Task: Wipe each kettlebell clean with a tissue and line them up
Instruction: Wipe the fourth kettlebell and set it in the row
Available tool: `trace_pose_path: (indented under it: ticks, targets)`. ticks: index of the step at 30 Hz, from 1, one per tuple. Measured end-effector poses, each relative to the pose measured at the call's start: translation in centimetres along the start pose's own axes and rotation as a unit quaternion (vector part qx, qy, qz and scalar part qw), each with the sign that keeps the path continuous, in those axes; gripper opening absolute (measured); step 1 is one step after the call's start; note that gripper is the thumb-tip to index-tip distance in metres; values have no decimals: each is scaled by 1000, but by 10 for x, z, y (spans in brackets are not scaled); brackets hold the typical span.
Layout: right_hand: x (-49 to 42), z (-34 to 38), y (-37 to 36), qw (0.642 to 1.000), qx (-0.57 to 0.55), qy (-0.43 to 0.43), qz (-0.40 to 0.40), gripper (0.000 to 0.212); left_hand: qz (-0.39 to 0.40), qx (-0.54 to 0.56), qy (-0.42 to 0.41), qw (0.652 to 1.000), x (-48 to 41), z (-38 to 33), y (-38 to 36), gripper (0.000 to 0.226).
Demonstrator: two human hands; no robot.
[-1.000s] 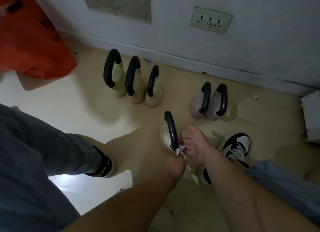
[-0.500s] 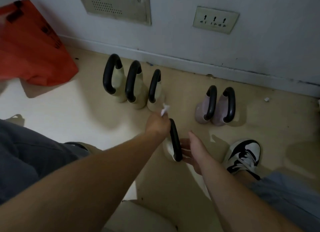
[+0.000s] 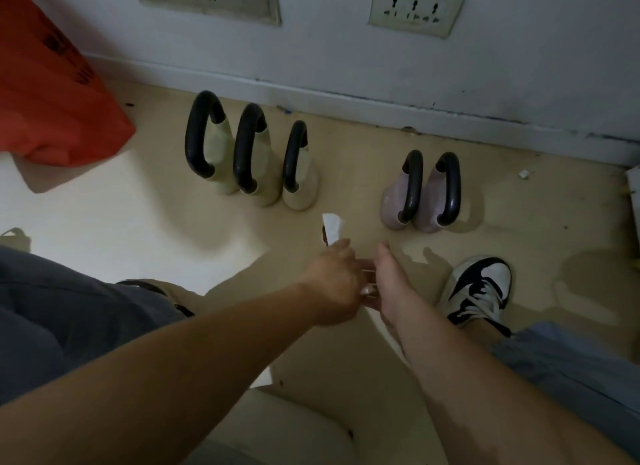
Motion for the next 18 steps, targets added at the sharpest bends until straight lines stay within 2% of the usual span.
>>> trace_pose_path:
  ticks: [2,4,8,11,14,16,17,18]
  targets:
    - [5,1,2,1000,15,-2,-3,77,-40,-41,-14,998,14,-20,-9,24]
    - [12,3,2,1000,26,0,-2,79,-64,-92,-4,994,23,-32,-26,31]
    - [22,0,5,999,30,-8,-17,83,18,-132,31,991,21,-44,-67,39]
    - [32,-1,6,997,69,-9,-33,81,68,-140,-1,988,29,-59,-103,16]
    - [34,-3,7,993,110,-14,-30,79,93,-8,-12,996,51,-52,-127,17]
    - [35,-4,8,993,110,-11,-29,81,94,163,42,981,60,-29,-121,27]
    - [35,-4,7,994,109,-11,-29,81,92,274,112,951,61,-9,-119,29]
    - [33,-6,7,994,108,-11,-27,81,61,379,194,903,66,12,-113,31]
Point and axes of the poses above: each hand's wrist, its own x-axis away from the middle knuckle, its own y-axis out of the back of the hand, z = x × y, the point moved 10 cm from there along -x, towards the middle knuckle, and after that the axes turned 15 degrees about z, right-handed, at the moved point
